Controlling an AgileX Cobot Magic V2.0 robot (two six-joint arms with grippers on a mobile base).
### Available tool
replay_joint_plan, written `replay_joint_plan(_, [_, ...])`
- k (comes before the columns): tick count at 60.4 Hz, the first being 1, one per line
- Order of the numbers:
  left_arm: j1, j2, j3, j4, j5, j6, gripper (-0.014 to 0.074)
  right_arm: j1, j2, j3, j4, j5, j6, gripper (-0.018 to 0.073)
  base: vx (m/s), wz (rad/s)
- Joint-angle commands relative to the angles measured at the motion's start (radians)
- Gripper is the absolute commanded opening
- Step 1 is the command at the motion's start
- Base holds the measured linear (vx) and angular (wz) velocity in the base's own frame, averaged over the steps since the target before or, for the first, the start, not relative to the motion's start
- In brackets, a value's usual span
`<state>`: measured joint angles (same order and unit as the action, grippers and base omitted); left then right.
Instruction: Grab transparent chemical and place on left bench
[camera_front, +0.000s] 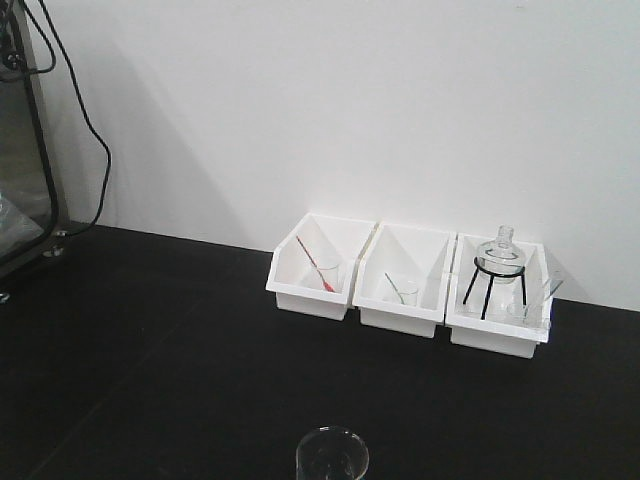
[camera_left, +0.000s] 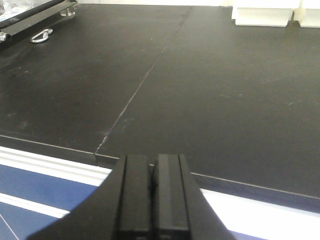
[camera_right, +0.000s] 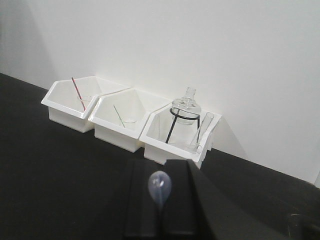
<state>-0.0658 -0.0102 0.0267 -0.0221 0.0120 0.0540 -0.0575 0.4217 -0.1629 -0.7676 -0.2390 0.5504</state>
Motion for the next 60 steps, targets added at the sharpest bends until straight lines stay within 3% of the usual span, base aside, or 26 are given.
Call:
replay_joint_plan(1, [-0.002,-0.019,0.016,-0.001,-0.078,-0.008,-0.0003,-0.004,0.005,-0.031,0.009,-0.063,0.001,-0.0004,0.03,-0.01])
replay_joint_plan(18, [-0.002,-0.019,0.016,-0.001,-0.078,-0.008,-0.0003,-0.003,0.010,-0.031,0.008,-0.101,0.005,-0.0004,0.00,0.00])
replay_joint_plan(33, [-0.002,-0.019,0.016,-0.001,-0.078,-0.008,-0.0003,-0.003,0.182,-0.144,-0.105,-0.303,0.131,-0.0003,0.00,0.00])
replay_joint_plan(42, [-0.002,-0.019,0.016,-0.001,-0.078,-0.008,-0.0003,-0.003,0.372,-0.262,-0.124,-0.494,0.266,-0.0001,0.00,0.00])
replay_joint_plan(49, [-0.002,-0.019,0.016,-0.001,-0.078,-0.008,-0.0003,0.002,0.525,-0.341,-0.124,-0.601,0.289,-0.0001,0.00,0.00])
replay_joint_plan(54, [-0.002,-0.019,0.016,-0.001,-0.078,-0.008,-0.0003,0.053,0.611,-0.401,-0.121,-0.593,0.287,-0.0001,0.00,0.00])
replay_joint_plan(60, [-0.002,-0.019,0.016,-0.001,-0.078,-0.008,-0.0003,0.186,0.699,-0.485,-0.116,-0.511,0.221,-0.0001,0.00,0.00])
